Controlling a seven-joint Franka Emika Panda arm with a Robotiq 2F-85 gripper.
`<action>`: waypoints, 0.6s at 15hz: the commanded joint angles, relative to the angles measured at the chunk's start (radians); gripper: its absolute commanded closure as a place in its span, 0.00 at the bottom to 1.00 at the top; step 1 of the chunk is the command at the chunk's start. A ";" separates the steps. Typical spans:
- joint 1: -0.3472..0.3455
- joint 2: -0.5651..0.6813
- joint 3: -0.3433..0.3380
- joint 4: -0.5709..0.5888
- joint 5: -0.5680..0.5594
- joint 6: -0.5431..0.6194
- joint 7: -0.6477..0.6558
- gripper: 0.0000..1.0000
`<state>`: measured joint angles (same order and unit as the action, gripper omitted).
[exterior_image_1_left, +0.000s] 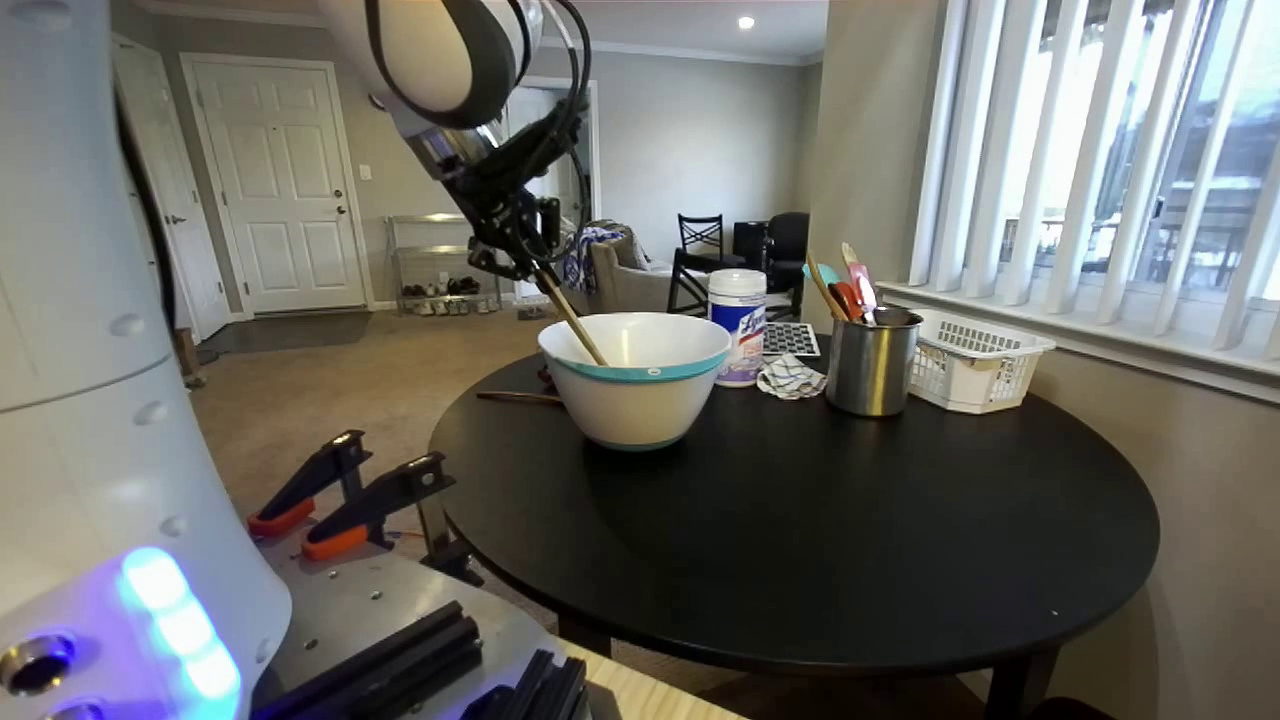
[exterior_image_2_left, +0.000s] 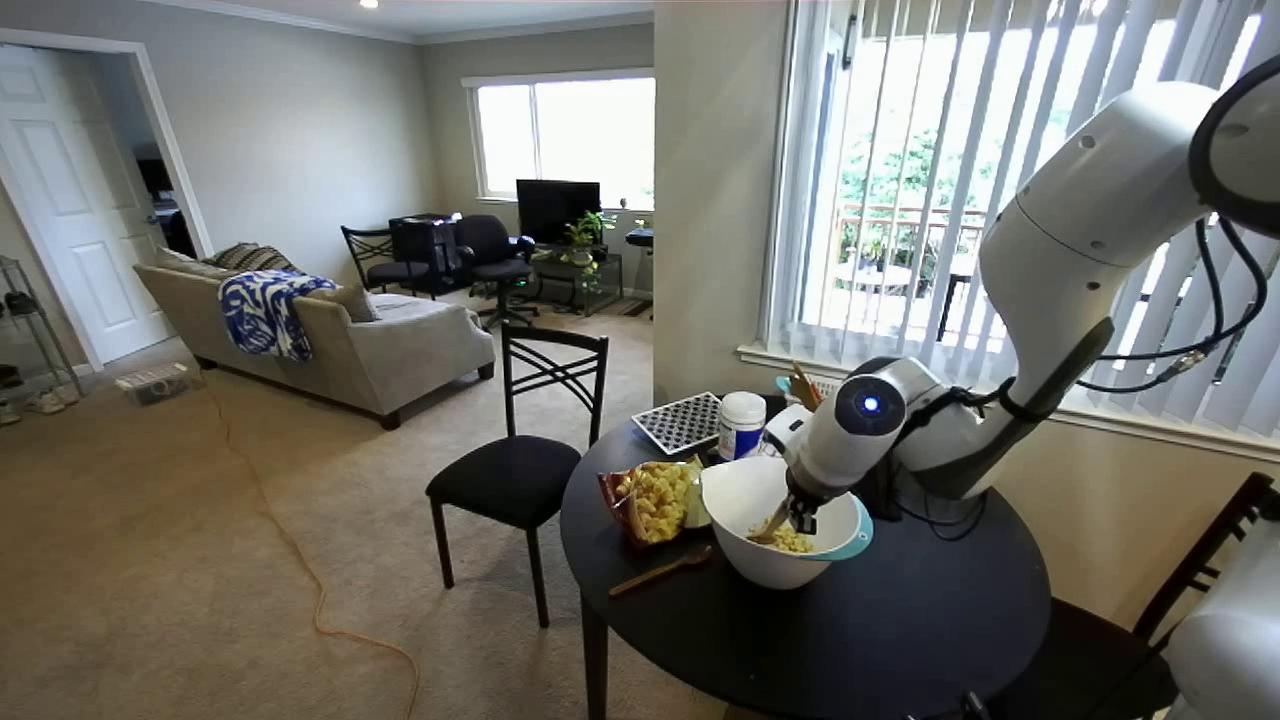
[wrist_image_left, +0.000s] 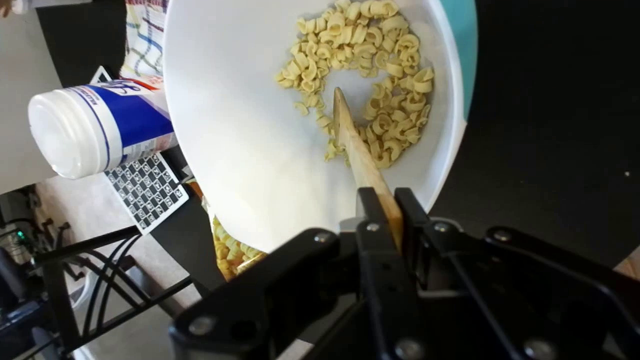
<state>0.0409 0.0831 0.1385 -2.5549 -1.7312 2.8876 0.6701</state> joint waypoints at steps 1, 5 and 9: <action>0.006 0.047 -0.021 0.029 0.175 0.022 -0.269 0.97; 0.025 0.074 -0.010 0.050 0.375 -0.072 -0.557 0.97; -0.006 0.041 0.064 0.063 0.580 -0.145 -0.846 0.97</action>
<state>0.0586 0.1335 0.1527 -2.4914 -1.2896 2.8015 0.0215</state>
